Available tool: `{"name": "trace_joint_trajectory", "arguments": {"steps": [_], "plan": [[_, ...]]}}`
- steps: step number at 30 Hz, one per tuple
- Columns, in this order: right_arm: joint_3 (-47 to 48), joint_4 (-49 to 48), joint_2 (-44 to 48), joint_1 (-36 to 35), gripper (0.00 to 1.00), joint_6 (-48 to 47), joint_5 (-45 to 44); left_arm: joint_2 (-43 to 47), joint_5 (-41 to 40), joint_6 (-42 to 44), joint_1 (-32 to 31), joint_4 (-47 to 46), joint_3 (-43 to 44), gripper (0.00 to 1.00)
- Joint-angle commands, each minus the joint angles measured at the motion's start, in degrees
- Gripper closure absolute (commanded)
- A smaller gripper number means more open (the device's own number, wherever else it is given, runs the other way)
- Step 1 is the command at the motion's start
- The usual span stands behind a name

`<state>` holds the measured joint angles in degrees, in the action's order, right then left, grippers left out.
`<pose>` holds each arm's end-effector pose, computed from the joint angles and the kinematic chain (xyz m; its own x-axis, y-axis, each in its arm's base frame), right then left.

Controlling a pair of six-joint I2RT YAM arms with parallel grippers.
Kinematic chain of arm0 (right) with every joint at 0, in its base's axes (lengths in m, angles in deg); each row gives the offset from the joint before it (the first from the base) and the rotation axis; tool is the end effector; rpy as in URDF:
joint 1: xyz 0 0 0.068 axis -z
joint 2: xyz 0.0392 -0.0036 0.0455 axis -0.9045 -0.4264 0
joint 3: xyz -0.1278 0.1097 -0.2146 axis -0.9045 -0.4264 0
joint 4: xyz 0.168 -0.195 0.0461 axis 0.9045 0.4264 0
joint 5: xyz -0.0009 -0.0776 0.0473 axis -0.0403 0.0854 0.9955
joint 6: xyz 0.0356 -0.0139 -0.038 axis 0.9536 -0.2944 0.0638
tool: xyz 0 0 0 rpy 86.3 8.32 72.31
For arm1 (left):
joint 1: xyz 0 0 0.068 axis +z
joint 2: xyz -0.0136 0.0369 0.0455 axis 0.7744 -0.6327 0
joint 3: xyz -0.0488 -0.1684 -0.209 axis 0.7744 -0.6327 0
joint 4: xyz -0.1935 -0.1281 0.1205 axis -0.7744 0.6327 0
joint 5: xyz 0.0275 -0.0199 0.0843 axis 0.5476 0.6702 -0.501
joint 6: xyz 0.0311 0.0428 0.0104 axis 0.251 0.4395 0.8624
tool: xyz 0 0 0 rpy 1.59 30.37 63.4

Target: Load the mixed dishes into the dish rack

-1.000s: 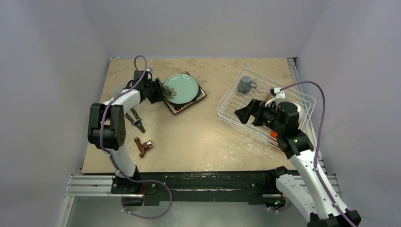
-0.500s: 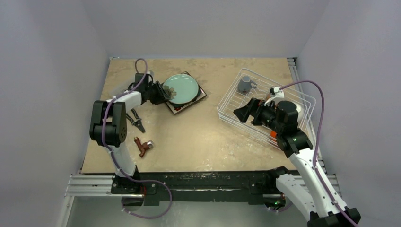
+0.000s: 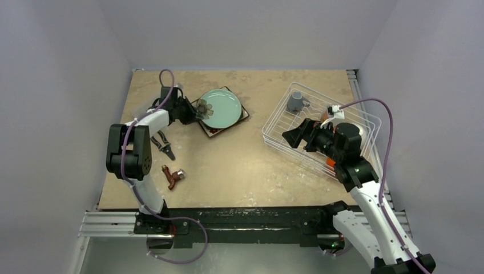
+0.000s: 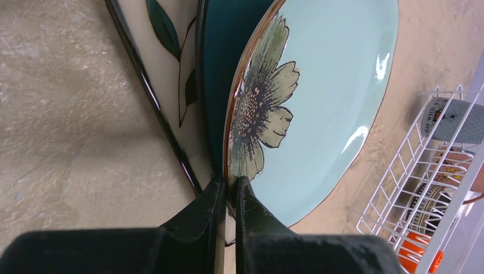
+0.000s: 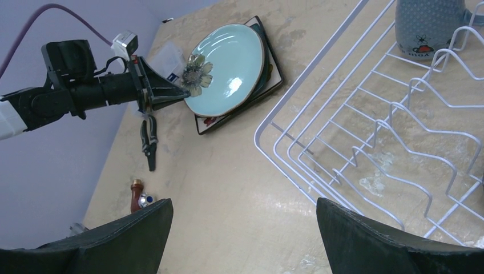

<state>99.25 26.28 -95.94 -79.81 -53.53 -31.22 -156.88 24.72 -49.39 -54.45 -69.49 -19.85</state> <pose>0.1620 0.0539 0.3164 -0.5163 0.3899 -0.7625 -0.2745 0.7680 0.5786 0.3856 -0.0370 0.1824 -0.7554 -0.5372 -0.3753 -0.2281 0.7524 -0.6179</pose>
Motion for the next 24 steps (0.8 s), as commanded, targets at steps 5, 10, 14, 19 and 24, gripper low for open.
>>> {"name": "trace_joint_trajectory", "arguments": {"steps": [5, 10, 14, 19, 24], "plan": [[0.9, 0.6, 1.04, -0.02, 0.02, -0.06, 0.83, 5.58, -3.88, 2.54, -1.38, 12.97, 1.36, 1.0], [0.75, 0.26, 1.32, -0.07, 0.02, -0.31, 0.97, 7.52, -5.55, 2.19, -0.21, 17.3, 0.25, 1.0], [-0.17, -0.55, 1.72, -0.06, 0.02, -0.15, 1.45, 7.19, -4.94, 0.14, 0.78, 19.55, -0.2, 1.0], [-0.45, -0.21, 2.2, -0.07, 0.02, -0.05, 1.68, 5.15, -3.0, -0.13, 1.2, 20.74, 1.21, 1.0], [0.81, 1.01, 2.37, -0.05, 0.02, -0.67, 0.72, 1.72, -0.87, -1.13, 1.24, 22.8, 3.2, 0.99]]}}
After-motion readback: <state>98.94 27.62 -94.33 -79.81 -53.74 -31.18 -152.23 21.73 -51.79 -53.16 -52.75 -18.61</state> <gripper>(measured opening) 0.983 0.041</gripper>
